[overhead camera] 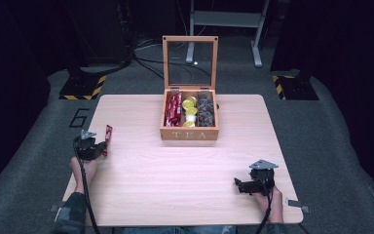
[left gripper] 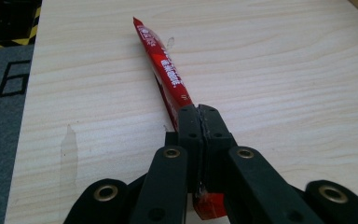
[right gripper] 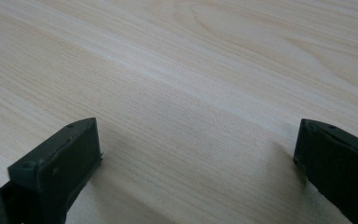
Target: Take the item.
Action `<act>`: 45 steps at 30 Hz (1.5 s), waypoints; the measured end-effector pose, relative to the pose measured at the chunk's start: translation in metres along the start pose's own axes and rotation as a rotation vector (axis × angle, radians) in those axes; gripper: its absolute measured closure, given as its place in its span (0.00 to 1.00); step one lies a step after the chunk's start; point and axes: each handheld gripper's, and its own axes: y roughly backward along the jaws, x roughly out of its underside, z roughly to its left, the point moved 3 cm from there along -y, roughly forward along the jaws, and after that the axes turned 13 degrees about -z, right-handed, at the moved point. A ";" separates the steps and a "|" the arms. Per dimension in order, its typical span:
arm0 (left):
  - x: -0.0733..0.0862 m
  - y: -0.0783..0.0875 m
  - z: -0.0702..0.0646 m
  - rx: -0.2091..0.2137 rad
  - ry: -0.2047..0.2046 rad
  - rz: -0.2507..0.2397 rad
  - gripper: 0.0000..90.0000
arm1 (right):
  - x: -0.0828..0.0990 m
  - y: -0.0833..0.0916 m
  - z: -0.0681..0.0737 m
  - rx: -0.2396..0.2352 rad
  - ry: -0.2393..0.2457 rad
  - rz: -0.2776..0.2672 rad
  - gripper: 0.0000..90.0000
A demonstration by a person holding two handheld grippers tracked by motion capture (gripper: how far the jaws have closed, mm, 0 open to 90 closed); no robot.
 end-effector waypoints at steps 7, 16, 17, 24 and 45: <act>0.002 -0.001 0.004 -0.004 0.001 0.007 0.93 | 0.000 0.000 0.000 0.001 0.000 -0.001 0.00; -0.003 0.009 0.003 0.005 0.021 0.000 0.48 | 0.000 0.000 -0.001 0.002 0.004 -0.001 0.00; -0.005 0.012 0.002 0.010 0.022 0.005 0.45 | 0.000 0.000 -0.001 0.001 0.004 0.002 0.00; -0.015 0.029 -0.008 0.033 0.000 -0.037 0.29 | 0.000 0.000 -0.001 0.003 0.004 -0.002 0.00; -0.007 0.084 -0.031 0.069 -0.076 -0.070 0.18 | 0.000 0.000 -0.001 0.007 0.006 -0.004 0.00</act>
